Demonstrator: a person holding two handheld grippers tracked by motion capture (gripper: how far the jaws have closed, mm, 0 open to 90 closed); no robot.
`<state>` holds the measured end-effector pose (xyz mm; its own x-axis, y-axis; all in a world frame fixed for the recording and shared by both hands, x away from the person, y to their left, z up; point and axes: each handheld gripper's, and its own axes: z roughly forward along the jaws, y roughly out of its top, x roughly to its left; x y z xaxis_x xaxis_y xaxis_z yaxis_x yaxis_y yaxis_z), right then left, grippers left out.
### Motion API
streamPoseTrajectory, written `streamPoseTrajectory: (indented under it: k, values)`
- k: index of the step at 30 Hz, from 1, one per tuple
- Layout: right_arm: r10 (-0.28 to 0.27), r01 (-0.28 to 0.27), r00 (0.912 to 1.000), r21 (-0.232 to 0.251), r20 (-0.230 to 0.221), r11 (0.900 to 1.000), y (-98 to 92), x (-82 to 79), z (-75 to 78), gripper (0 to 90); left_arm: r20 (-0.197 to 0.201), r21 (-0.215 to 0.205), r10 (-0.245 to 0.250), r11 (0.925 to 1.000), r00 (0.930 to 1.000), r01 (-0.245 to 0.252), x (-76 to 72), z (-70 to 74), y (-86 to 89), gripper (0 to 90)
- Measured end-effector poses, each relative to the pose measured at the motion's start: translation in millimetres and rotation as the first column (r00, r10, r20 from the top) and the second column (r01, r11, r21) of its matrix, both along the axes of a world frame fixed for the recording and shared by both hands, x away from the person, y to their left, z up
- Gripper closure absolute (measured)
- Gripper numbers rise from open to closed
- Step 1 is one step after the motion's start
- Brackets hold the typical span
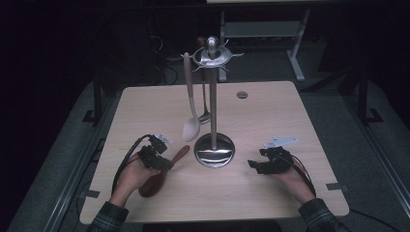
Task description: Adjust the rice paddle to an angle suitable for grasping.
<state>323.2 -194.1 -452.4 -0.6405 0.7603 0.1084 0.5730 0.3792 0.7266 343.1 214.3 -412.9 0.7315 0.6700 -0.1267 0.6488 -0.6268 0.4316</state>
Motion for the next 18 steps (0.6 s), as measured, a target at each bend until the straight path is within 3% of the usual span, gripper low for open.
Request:
streamPoseTrajectory:
  k: [3,7,10,14,18]
  values:
    - [-0.001,0.001,1.0000,-0.002,0.004,1.000,-0.1,0.3,0.1,31.9,0.032,-0.036,0.014,0.9993,0.9994,-0.013,-3.5,10.3,11.7,78.3]
    - [-0.007,0.007,1.0000,-0.001,0.004,1.000,-0.1,0.1,0.6,31.9,0.103,-0.126,0.058,0.9910,0.9929,-0.045,-9.3,25.7,27.5,78.4]
    - [-0.009,0.009,0.9999,0.003,0.011,1.000,-1.0,0.5,1.2,31.9,0.150,-0.191,0.092,0.9796,0.9844,-0.062,-15.9,36.6,34.9,78.4]
    - [-0.019,0.019,0.9998,0.012,0.010,1.000,-1.2,0.0,2.4,31.9,0.214,-0.255,0.101,0.9658,0.9715,-0.044,-24.0,49.6,40.2,78.4]
    - [-0.007,0.006,0.9998,0.025,0.018,1.000,0.2,-0.2,5.3,30.5,0.275,-0.328,0.127,0.9443,0.9529,-0.031,-33.3,62.6,40.3,78.4]
